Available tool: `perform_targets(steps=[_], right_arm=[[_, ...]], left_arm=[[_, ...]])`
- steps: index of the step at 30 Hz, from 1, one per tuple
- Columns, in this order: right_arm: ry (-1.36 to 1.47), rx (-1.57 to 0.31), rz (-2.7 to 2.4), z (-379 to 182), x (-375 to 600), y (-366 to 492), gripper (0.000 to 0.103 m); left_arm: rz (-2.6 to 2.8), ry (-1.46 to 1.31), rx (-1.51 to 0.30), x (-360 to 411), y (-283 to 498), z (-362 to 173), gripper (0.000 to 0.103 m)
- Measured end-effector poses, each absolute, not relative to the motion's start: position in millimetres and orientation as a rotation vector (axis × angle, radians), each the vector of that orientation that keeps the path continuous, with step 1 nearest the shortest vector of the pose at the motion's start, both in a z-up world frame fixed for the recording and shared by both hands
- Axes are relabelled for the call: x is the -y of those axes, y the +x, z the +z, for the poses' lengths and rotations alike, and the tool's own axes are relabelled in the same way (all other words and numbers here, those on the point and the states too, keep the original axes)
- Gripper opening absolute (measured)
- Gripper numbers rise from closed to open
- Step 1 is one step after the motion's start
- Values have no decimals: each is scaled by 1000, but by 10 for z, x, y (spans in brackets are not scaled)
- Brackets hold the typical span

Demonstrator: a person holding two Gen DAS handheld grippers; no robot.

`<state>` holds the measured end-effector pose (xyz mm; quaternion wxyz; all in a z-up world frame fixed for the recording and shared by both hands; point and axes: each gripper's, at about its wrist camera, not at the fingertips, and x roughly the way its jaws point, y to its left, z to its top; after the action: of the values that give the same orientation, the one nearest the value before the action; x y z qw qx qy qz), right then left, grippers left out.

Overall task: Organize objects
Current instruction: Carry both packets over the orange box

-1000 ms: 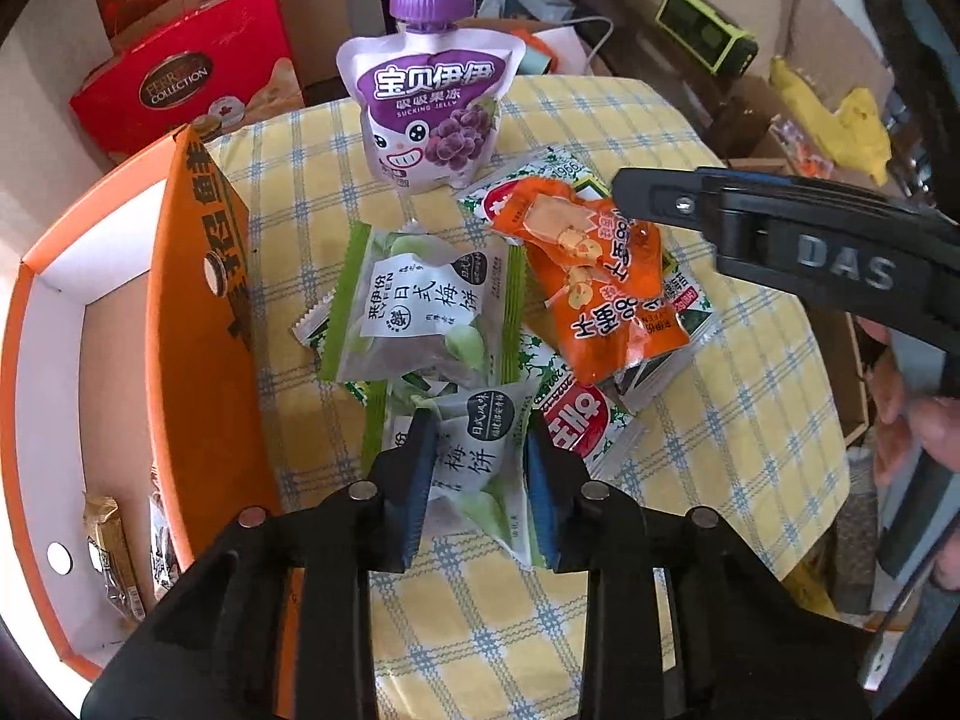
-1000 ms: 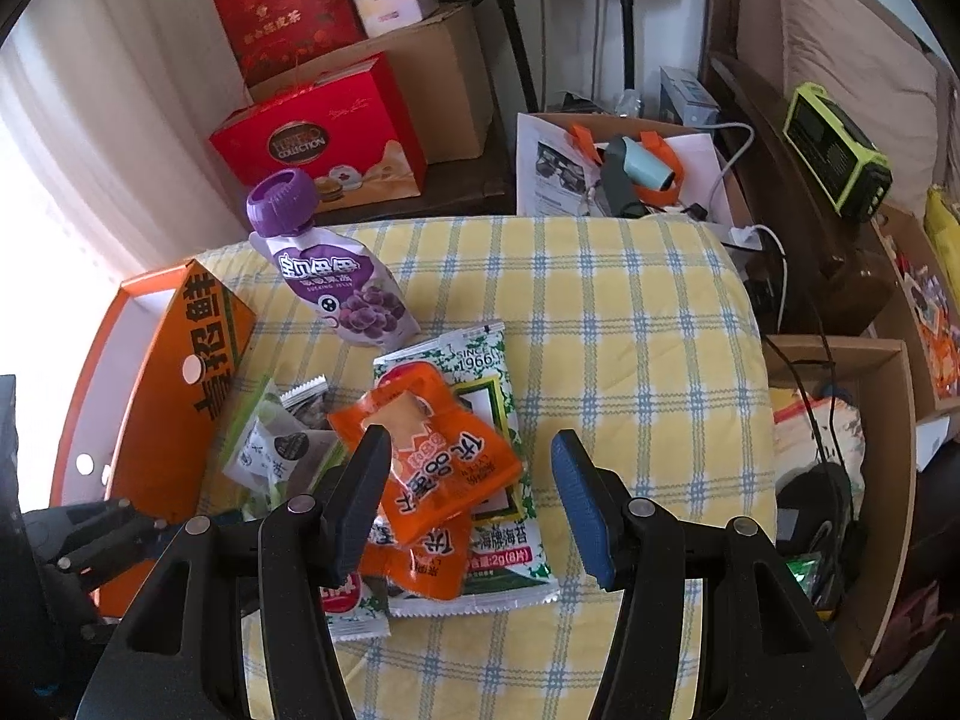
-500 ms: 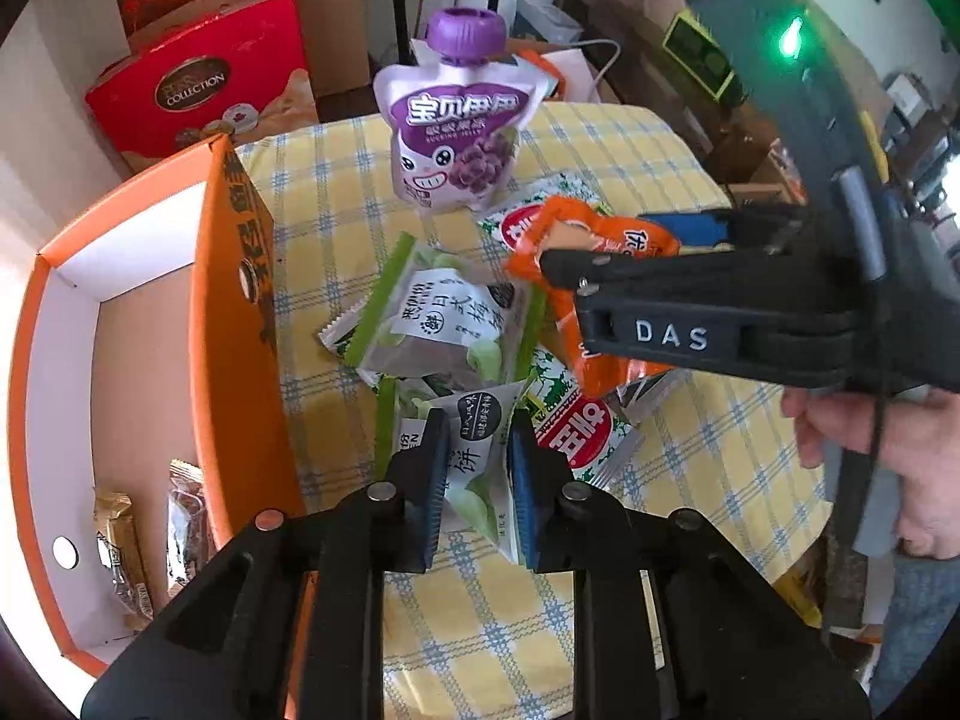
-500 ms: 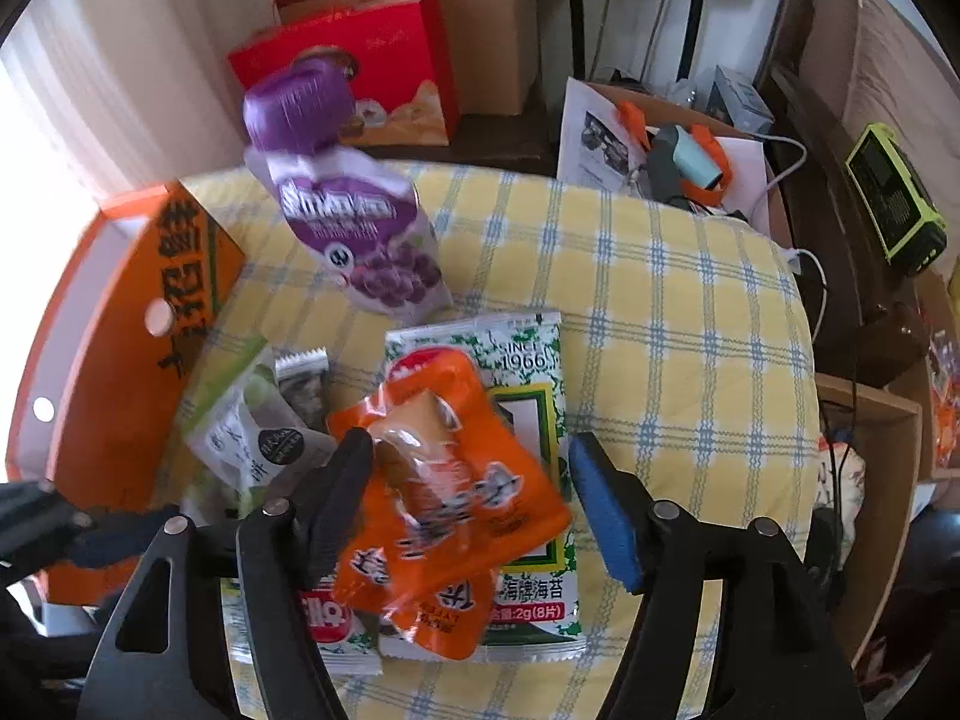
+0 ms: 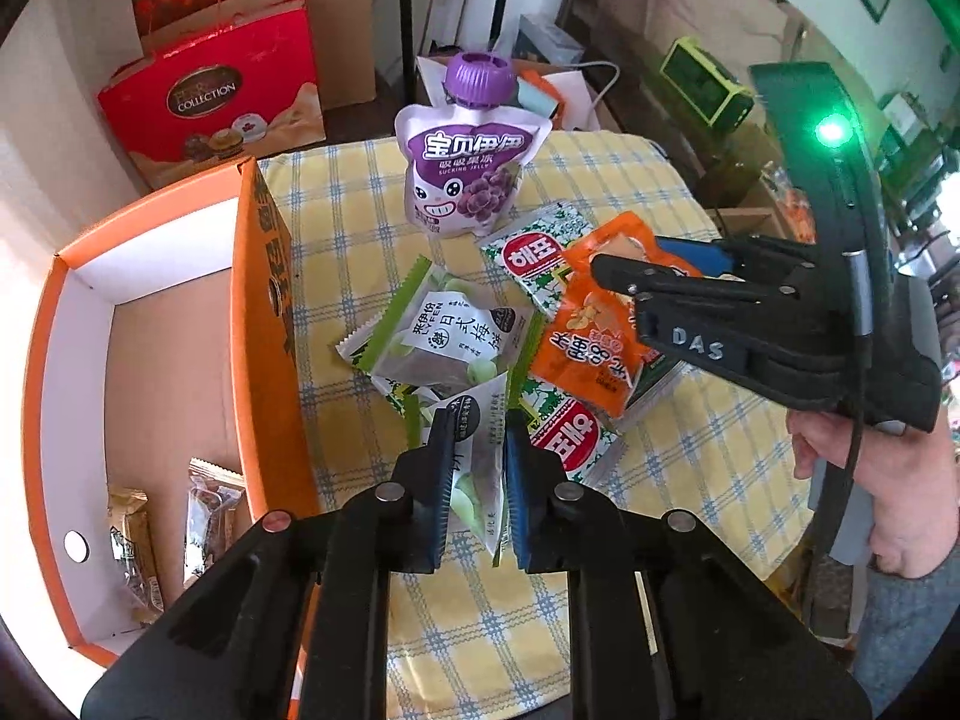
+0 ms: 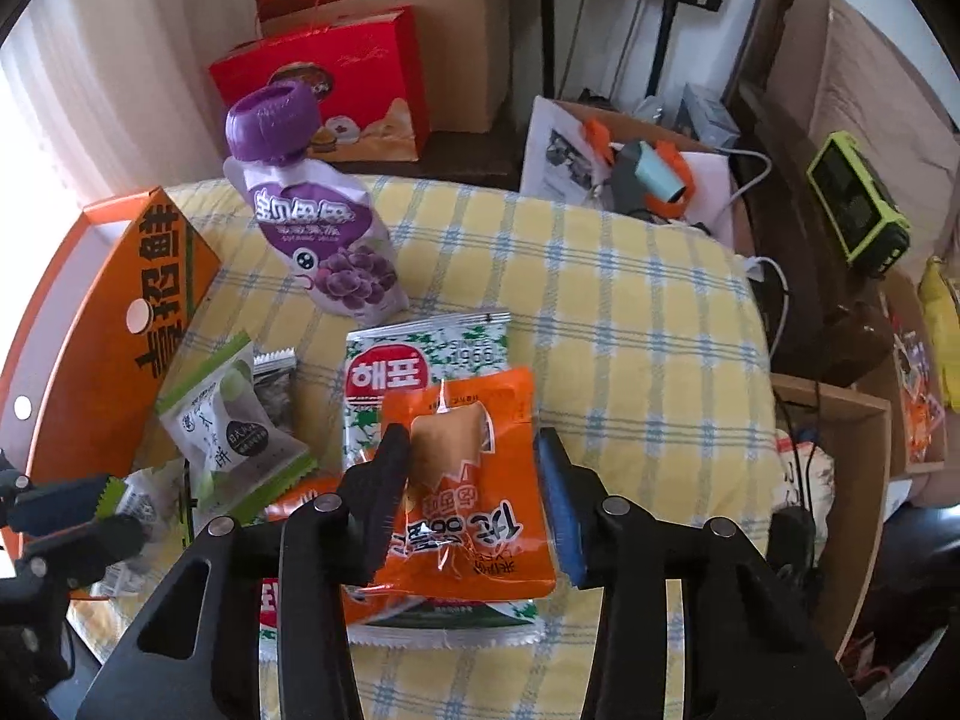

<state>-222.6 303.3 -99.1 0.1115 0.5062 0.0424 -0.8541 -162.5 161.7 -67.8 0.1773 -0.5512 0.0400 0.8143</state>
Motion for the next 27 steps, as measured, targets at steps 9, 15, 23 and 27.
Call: perform_targets(steps=[9,15,23,27], right_arm=[[1426,-25,-2548,-698,-3212,-2094,43],[1385,8,-2550,-517,-3170,-1948,43],[1331,15,-2541,-302,-2966,-1768,43],[1313,14,-2533,-216,-2847,-1713,43]], left_arm=[[2305,-1516,-57,-1534,-1602,-458,14],[2323,-1470,-37,-1447,-1551,-260,13],[2360,-1427,-25,-1291,-1491,-35,13],[2384,-1422,-17,-1192,-1485,28,13]])
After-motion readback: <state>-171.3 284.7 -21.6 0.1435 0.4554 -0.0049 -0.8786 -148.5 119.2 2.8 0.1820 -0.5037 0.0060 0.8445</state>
